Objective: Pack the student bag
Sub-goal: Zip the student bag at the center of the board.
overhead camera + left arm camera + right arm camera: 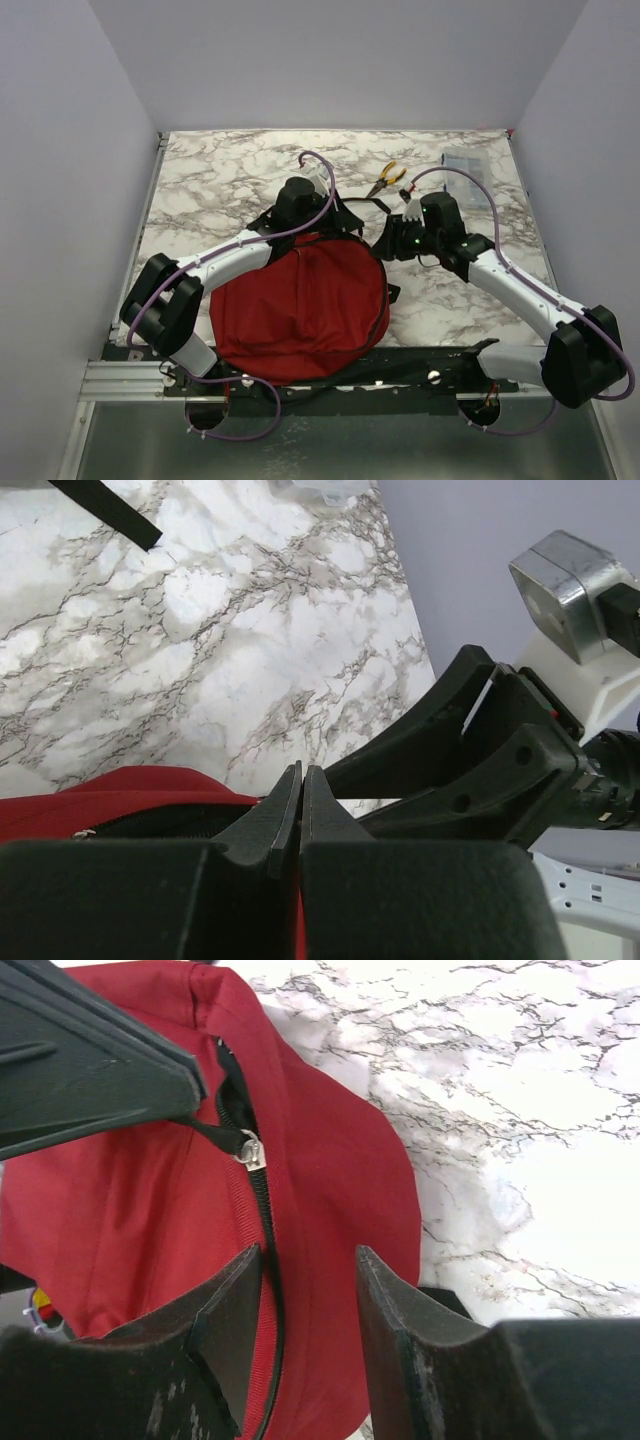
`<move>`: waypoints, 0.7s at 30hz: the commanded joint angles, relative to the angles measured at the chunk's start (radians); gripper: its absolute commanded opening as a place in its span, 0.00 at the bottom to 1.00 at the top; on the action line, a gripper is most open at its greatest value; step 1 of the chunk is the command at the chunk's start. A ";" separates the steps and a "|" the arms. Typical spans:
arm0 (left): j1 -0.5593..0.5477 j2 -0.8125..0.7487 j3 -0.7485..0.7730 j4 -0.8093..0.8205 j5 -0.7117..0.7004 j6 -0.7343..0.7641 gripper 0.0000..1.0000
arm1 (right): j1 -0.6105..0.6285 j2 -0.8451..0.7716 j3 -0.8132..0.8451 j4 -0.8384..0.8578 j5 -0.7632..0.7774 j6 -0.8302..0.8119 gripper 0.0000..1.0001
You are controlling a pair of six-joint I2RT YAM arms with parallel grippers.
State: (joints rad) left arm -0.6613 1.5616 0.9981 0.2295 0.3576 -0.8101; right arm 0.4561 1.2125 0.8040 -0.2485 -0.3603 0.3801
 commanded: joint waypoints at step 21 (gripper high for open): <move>0.078 -0.032 0.028 -0.330 -0.380 0.079 0.00 | -0.004 -0.091 -0.114 -0.013 0.211 0.134 0.00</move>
State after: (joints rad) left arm -0.6407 1.5616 1.0389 -0.0177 0.1062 -0.7708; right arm 0.4564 1.1595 0.7204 -0.2127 -0.2611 0.4728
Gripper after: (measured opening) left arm 0.006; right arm 0.008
